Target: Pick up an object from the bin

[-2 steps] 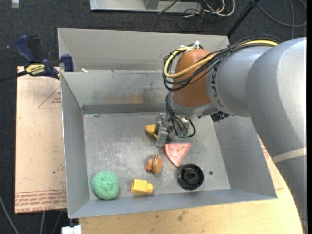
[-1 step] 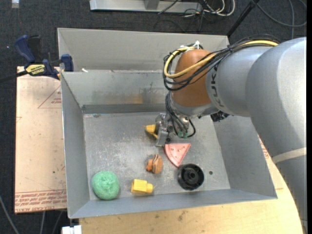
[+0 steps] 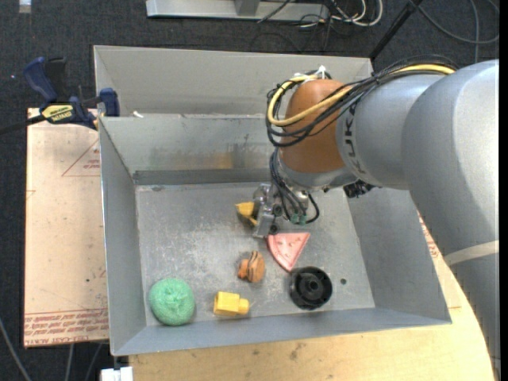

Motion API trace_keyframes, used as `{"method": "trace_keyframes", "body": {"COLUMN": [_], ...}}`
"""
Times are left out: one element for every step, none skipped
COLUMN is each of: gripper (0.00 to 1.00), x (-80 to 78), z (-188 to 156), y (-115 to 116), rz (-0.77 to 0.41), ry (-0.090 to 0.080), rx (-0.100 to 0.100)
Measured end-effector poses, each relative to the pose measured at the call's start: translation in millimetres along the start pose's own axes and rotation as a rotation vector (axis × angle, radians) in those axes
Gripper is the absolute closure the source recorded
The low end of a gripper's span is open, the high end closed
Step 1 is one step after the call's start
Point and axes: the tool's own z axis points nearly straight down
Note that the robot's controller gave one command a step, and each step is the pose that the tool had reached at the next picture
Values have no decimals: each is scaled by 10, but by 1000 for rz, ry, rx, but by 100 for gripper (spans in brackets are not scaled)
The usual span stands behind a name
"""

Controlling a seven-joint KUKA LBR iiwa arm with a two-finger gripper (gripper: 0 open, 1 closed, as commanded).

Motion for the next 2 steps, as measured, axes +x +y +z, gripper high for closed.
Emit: {"method": "trace_keyframes", "body": {"gripper": [100, 100], "x": [0, -1], "z": [-72, -156], "y": [0, 1], "rz": [0, 0], "ry": [0, 0], "rx": [0, 0]}}
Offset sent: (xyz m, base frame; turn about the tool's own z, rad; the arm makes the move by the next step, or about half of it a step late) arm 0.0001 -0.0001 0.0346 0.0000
